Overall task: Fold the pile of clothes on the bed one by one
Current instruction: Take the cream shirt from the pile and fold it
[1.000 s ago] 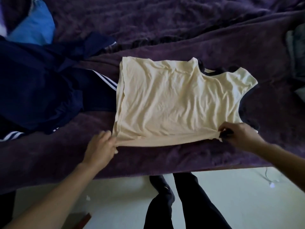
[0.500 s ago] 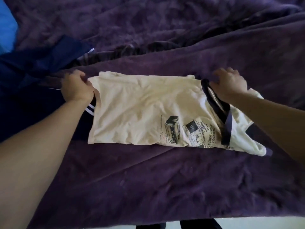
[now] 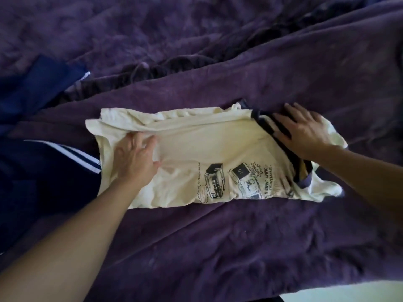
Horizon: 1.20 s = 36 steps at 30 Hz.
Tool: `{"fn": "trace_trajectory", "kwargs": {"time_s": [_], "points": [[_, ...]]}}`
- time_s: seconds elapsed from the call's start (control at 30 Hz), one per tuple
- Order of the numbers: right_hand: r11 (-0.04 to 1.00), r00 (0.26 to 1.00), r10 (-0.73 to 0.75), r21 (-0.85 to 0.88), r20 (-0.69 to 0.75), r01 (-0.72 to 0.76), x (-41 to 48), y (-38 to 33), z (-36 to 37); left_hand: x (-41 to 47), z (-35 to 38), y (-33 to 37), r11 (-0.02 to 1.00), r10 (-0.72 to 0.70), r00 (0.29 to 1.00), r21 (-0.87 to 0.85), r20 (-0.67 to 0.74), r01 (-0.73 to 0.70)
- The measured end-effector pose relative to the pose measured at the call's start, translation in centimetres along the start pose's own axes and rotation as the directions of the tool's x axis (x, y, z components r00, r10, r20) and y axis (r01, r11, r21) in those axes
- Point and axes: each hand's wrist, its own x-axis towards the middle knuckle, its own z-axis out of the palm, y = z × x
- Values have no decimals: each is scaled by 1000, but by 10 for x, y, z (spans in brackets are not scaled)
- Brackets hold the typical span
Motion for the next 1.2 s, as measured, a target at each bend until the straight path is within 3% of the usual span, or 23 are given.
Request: {"fn": "trace_trajectory", "kwargs": {"time_s": [0.07,0.13,0.2,0.27,0.33,0.47,0.57,0.63,0.7,0.77,0.8,0.87,0.93,1.0,1.07,1.13,1.2], "points": [[983,978,160,113,-133,-145,-15,16,-23,-6,-11,19,997,-36,999,-62,-3,36],[901,899,394,275,-191,-337,-35,29,-37,-17,-18,50,984,43,995,-169,-93,-58],[705,764,644,415,-35,-575,-50,36,-41,-32,-20,91,927,229,951,-252,-209,-279],[545,680,707,462,195,-700,-58,39,-35,-48,-16,130,854,379,901,-295,-212,-428],[528,684,686,477,249,-703,-61,42,-33,-60,-2,152,845,426,899,-312,-100,-435],[502,581,810,420,79,-756,-53,73,-41,-62,22,142,896,400,915,-235,52,-378],[554,620,784,488,-32,-675,-77,72,-43,-60,19,138,895,419,901,-214,108,-391],[590,692,721,567,-49,-575,-110,57,-30,-59,8,148,896,416,907,-206,71,-394],[540,742,657,605,131,-585,-141,45,-13,-53,-7,169,867,459,888,-211,-14,-451],[502,733,598,561,324,-658,-162,43,8,-44,-21,199,808,544,833,-205,-103,-553],[499,728,588,551,353,-669,-168,44,16,-39,-27,216,777,583,801,-196,-137,-599],[519,749,601,577,278,-631,-172,46,24,-29,-35,253,720,654,739,-164,-165,-674],[542,775,613,629,158,-557,-173,50,24,-19,-38,290,680,719,687,-100,-105,-727],[467,788,605,751,114,-467,-174,56,20,-8,-43,321,644,765,644,-29,-4,-765],[319,789,597,860,144,-398,-173,66,15,8,-51,344,636,771,636,-51,24,-770],[237,745,646,885,166,-402,-166,79,12,27,-63,358,674,724,690,-192,-21,-713],[134,655,725,890,212,-436,-156,90,12,49,-77,370,710,636,769,-344,-61,-614]]}}
